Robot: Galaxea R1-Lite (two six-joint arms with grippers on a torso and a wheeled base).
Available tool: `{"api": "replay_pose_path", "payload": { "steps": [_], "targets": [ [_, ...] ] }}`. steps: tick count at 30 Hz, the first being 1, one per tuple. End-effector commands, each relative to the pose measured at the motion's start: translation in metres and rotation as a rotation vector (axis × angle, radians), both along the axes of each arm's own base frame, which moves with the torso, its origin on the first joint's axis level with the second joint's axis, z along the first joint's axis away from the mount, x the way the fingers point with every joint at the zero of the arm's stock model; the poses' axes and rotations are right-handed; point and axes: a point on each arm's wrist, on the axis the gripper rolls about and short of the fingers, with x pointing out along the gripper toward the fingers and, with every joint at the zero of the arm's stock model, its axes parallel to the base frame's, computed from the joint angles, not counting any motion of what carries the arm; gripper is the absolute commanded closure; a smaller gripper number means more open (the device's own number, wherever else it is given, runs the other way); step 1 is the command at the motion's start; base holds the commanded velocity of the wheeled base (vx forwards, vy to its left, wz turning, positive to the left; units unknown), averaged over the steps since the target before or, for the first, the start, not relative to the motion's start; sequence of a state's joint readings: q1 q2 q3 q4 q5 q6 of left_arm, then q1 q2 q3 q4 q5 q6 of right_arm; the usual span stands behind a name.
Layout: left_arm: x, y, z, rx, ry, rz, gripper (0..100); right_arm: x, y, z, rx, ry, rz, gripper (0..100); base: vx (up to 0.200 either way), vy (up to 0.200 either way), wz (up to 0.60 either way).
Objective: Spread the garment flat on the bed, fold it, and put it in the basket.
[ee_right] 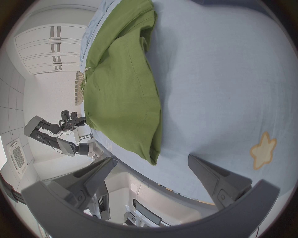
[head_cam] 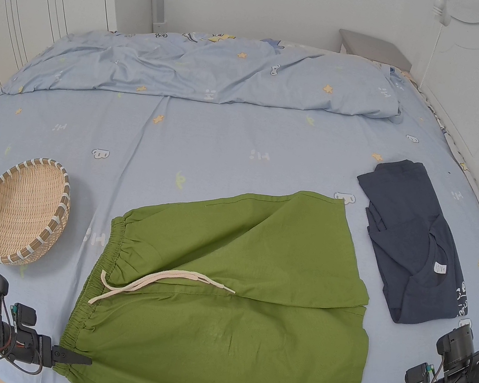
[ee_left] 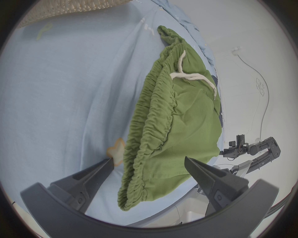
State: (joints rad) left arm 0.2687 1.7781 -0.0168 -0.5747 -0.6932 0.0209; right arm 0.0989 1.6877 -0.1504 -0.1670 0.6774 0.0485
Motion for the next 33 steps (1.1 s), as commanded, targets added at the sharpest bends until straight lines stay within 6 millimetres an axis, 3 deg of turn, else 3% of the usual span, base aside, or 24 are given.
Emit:
{"api": "replay_pose_path", "payload": {
  "steps": [1,7,12,15,17,19,21,22,25,27,29,33],
  "targets": [
    [-0.006,-0.001,0.01,-0.008,-0.057,0.01,0,-0.002,0.0,0.003,0.006,-0.024,0.001,0,0.0,0.0,0.0],
    [-0.014,-0.002,0.043,-0.092,-0.208,0.105,0,-0.004,-0.001,0.026,0.028,-0.185,-0.008,0,0.0,0.0,0.0],
    [-0.004,-0.001,0.075,-0.126,-0.286,0.153,0,0.004,-0.001,0.066,0.042,-0.384,-0.031,0,0.0,0.0,0.0],
    [0.0,0.0,0.081,-0.122,-0.304,0.15,0,0.009,-0.002,0.078,0.043,-0.423,-0.036,0,0.0,0.0,0.0],
    [0.021,0.0,0.106,-0.111,-0.389,0.112,0,0.028,-0.001,0.11,0.049,-0.505,-0.044,0,0.0,0.0,0.0],
    [0.036,-0.002,0.118,-0.108,-0.424,0.08,0,0.039,-0.001,0.126,0.053,-0.554,-0.046,0,0.0,0.0,0.0],
    [0.064,-0.005,0.13,-0.124,-0.428,0.052,0,0.058,0.001,0.142,0.059,-0.603,-0.042,0,0.0,0.0,0.0],
    [0.068,-0.006,0.131,-0.127,-0.428,0.049,0,0.061,0.001,0.144,0.059,-0.611,-0.044,0,0.0,0.0,0.0],
    [0.117,-0.01,0.144,-0.167,-0.424,0.065,0,0.098,0.004,0.165,0.066,-0.676,-0.042,0,0.0,0.0,0.0],
    [0.127,-0.01,0.145,-0.169,-0.424,0.071,0,0.106,0.005,0.168,0.066,-0.689,-0.043,0,0.0,0.0,0.0],
    [0.162,-0.007,0.147,-0.157,-0.436,0.088,0,0.137,0.007,0.181,0.068,-0.733,-0.042,0,0.0,0.0,0.0],
    [0.198,-0.003,0.151,-0.153,-0.464,0.093,0,0.174,0.01,0.191,0.071,-0.779,-0.043,0,0.0,0.0,0.0]
  ]
}}
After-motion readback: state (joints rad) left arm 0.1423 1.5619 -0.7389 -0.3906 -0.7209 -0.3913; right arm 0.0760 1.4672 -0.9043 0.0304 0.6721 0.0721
